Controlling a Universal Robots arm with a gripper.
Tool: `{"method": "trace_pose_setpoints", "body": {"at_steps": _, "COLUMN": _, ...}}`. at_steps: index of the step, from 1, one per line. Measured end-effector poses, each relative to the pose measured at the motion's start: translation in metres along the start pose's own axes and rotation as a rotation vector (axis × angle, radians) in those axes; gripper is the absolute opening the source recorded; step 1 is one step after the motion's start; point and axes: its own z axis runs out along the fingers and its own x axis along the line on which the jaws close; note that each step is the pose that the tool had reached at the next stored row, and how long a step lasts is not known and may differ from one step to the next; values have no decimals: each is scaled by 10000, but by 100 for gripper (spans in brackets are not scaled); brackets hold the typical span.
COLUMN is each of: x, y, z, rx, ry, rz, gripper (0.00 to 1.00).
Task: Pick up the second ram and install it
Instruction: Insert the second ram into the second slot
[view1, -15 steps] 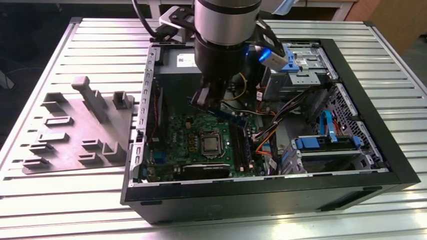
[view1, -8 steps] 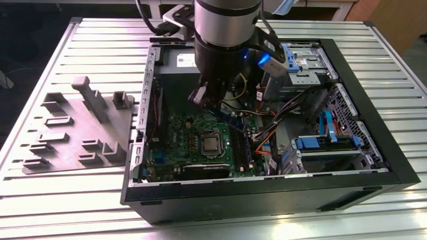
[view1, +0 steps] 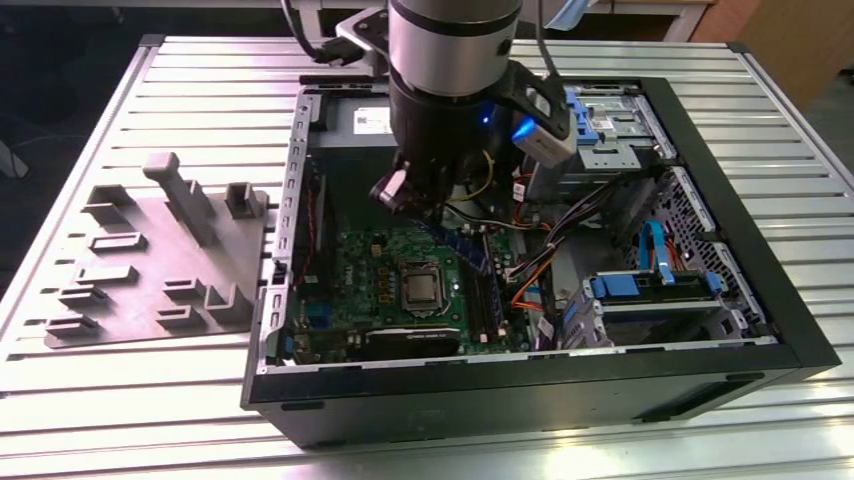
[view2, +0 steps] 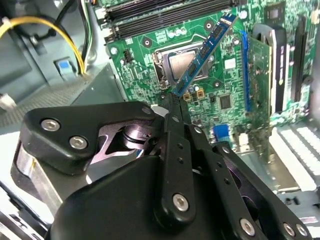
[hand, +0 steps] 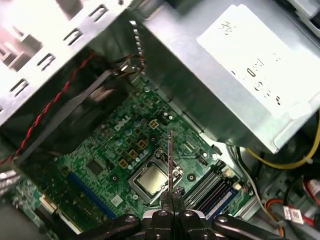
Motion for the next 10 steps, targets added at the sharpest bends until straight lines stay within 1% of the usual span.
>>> {"method": "trace_pose_setpoints", "body": {"at_steps": 10, "x": 1, "y": -1, "z": 25, "rx": 47, "ry": -89, "rz": 1811, "gripper": 11}}
